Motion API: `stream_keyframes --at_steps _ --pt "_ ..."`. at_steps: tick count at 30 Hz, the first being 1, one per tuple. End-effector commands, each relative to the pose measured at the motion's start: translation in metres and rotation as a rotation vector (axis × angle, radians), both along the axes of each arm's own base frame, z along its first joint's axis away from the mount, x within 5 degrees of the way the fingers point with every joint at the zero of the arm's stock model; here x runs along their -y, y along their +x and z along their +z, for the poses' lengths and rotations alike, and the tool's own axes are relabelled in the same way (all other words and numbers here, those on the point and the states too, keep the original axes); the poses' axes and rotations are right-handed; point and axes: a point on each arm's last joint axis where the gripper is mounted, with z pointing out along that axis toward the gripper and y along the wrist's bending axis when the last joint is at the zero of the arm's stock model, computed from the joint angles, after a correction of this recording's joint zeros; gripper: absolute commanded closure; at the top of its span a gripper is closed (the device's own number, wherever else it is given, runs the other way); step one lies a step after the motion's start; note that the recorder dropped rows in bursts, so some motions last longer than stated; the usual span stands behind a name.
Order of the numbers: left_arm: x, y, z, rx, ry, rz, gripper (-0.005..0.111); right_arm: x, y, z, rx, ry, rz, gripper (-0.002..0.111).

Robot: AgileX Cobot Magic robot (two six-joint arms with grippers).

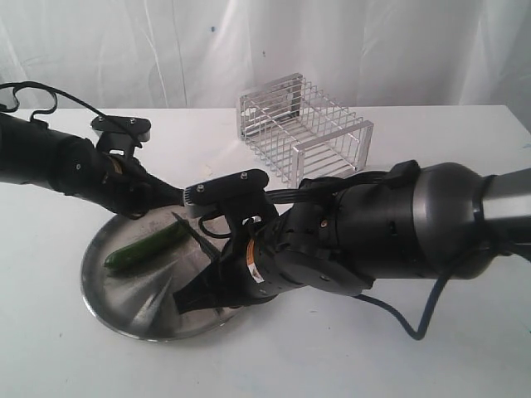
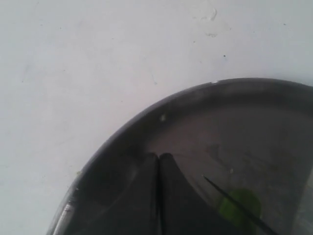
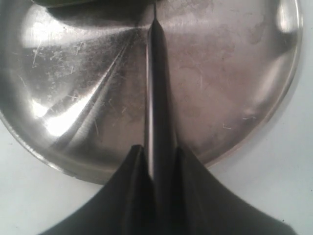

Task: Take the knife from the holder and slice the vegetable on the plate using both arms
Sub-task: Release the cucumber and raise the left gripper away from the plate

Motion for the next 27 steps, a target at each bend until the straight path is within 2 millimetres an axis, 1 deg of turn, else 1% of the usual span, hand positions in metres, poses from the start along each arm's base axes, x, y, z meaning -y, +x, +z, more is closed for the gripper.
stream_keyframes --at_steps 1,4,6,11,16,18,22,25,27 --pt "-0.004 0.001 0.006 0.004 -0.043 0.055 0.107 0.000 0.000 0.000 0.002 -0.009 0.001 0.103" --pt "-0.010 -0.001 0.016 -0.005 -0.054 0.085 0.107 0.001 0.000 0.000 -0.003 -0.020 -0.003 0.103" --pt "-0.019 0.000 0.023 -0.019 -0.069 0.131 0.107 0.002 0.000 -0.001 -0.008 -0.032 -0.007 0.103" --pt "-0.039 -0.005 0.049 -0.012 -0.120 0.221 0.107 0.002 -0.001 -0.001 -0.011 -0.039 -0.010 0.103" --pt "-0.038 -0.014 0.075 0.030 -0.152 0.222 0.107 0.002 -0.001 -0.001 -0.008 -0.042 -0.005 0.103" --pt "-0.035 -0.017 0.085 0.079 -0.089 0.133 0.107 0.002 -0.001 -0.001 -0.007 -0.040 -0.004 0.103" --pt "-0.023 -0.029 0.105 0.187 0.191 -0.207 0.107 0.002 -0.001 -0.001 -0.007 -0.038 -0.003 0.103" --pt "-0.016 -0.041 0.116 0.196 0.294 -0.350 0.107 0.001 0.000 -0.001 -0.003 -0.029 0.000 0.106" --pt "-0.008 -0.051 0.119 0.181 0.396 -0.503 0.107 0.001 0.000 -0.001 -0.003 -0.029 0.000 0.107"
